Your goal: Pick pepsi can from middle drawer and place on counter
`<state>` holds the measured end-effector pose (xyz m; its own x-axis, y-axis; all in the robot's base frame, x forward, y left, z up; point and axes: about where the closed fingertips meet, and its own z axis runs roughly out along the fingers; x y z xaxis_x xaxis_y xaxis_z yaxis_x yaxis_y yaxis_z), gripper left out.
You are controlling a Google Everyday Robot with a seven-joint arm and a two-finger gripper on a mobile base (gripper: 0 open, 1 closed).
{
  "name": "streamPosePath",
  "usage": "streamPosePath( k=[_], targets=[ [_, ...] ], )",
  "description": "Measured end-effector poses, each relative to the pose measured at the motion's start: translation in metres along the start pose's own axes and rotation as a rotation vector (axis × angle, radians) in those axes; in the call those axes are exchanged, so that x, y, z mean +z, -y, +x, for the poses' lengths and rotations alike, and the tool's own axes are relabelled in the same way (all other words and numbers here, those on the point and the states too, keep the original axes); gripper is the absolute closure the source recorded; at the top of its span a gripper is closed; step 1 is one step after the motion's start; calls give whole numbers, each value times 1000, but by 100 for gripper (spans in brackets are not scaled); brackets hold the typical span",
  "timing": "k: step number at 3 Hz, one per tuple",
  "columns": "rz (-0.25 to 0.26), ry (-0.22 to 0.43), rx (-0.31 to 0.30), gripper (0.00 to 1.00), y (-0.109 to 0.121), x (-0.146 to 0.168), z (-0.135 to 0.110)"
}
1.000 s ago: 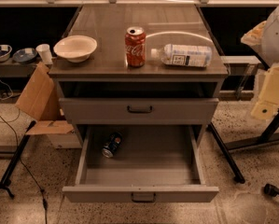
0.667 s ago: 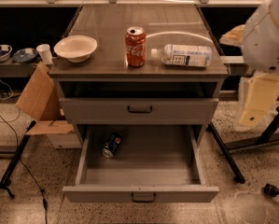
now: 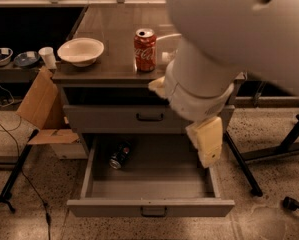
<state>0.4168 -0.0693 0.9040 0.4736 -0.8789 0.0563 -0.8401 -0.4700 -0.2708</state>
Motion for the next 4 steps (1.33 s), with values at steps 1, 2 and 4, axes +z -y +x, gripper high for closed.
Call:
streamPosePath(
  k=[1,2,4],
  targets=[
    [-74,3,-196,0,6,45,-45],
    [-64,0,-188,0,1,42,-41],
    [51,71,-553,0,70,91,-91]
  ],
)
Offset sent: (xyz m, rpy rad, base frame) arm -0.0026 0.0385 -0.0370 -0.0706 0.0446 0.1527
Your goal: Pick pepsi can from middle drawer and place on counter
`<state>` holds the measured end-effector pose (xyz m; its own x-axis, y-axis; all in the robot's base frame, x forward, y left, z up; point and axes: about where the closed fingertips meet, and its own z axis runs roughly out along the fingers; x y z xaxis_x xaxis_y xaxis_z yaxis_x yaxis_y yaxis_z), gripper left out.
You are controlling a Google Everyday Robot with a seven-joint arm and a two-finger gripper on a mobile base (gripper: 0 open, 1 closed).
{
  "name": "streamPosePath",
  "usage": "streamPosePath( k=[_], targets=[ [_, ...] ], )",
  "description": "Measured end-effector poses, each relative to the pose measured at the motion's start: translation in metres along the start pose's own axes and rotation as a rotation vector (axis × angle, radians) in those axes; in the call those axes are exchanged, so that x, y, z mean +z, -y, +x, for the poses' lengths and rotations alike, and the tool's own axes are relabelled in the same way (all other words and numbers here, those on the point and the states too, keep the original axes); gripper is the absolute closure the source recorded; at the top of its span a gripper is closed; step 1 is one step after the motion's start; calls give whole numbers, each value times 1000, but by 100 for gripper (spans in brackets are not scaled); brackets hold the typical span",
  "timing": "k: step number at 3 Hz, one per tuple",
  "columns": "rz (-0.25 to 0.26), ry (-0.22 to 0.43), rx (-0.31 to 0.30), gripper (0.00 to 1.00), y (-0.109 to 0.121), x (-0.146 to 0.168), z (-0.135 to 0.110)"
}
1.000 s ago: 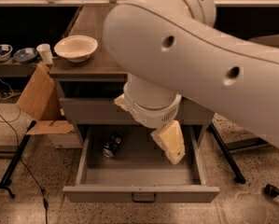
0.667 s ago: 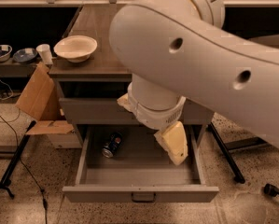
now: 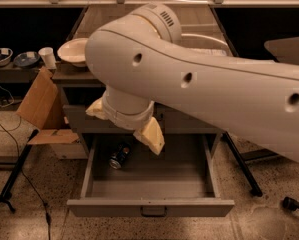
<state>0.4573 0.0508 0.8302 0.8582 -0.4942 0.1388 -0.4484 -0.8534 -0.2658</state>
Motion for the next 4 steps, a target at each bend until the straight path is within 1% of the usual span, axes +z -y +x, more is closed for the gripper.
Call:
streamPosePath(
  k=[1,2,3,4],
  targets=[
    [-2,5,-125,0,35,34,-6],
    [-3,-7,-209,0,61,65,-12],
    [-3,-7,-209,0,61,65,-12],
    [8,23,-233,0,71,94,-9]
  ],
)
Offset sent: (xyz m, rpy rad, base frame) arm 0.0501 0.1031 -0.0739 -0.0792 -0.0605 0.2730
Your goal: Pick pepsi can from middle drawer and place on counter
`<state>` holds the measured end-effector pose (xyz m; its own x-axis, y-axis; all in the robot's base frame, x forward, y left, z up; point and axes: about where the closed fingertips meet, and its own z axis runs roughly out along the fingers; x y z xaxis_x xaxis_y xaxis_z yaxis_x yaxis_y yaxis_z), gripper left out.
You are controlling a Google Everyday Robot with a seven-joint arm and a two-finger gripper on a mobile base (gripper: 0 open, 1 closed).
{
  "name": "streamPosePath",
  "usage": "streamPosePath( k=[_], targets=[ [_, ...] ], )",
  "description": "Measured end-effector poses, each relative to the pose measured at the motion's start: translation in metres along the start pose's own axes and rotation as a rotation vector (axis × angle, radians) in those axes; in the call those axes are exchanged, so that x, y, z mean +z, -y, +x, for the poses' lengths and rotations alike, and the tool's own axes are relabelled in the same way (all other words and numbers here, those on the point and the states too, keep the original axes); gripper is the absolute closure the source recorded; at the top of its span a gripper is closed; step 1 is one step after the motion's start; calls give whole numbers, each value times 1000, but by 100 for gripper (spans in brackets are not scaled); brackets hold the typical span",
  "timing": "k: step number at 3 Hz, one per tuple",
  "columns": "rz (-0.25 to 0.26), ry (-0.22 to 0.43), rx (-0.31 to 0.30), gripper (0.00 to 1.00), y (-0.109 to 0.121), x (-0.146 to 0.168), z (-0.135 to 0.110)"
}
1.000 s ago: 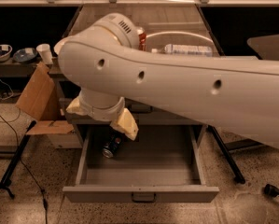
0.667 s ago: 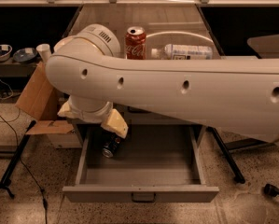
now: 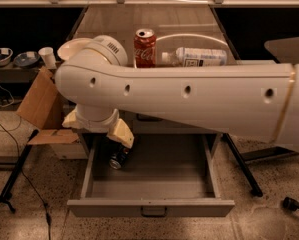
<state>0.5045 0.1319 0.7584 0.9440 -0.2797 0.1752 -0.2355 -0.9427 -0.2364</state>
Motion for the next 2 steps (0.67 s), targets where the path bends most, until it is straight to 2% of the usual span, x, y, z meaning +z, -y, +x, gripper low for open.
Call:
streamPosePath(
  k=[2],
  targets=[
    [23,74,-37,0,24,103,5]
  ],
)
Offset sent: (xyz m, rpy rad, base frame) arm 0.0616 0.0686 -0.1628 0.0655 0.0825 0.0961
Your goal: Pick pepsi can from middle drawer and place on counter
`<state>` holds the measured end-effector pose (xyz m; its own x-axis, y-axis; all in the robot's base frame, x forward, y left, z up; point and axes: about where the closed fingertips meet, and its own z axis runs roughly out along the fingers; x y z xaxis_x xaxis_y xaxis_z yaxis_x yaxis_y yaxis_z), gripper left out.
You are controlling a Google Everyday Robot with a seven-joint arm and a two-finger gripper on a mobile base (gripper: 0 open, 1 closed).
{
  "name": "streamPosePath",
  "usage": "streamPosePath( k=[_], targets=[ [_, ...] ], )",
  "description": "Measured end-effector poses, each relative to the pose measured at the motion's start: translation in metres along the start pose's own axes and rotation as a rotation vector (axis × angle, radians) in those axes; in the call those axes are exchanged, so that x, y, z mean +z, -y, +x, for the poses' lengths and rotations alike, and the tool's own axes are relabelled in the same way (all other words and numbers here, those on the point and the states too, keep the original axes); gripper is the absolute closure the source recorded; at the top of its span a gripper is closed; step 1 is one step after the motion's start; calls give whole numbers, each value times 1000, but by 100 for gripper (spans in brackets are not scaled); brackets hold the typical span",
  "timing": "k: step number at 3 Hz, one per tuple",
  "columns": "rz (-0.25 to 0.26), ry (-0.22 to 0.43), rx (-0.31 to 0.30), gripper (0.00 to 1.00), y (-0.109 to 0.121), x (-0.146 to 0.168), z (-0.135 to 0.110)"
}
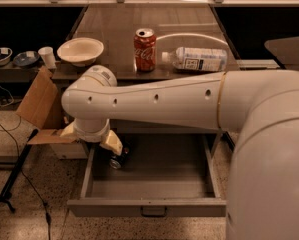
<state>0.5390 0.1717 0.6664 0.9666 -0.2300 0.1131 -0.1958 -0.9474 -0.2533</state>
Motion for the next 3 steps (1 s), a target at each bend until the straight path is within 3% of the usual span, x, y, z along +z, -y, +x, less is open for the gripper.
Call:
streamPosePath(
  k=[2,3],
  targets=[
    [16,7,-2,0,10,105,10],
    [-21,-36,28,0,11,142,23]
  ],
)
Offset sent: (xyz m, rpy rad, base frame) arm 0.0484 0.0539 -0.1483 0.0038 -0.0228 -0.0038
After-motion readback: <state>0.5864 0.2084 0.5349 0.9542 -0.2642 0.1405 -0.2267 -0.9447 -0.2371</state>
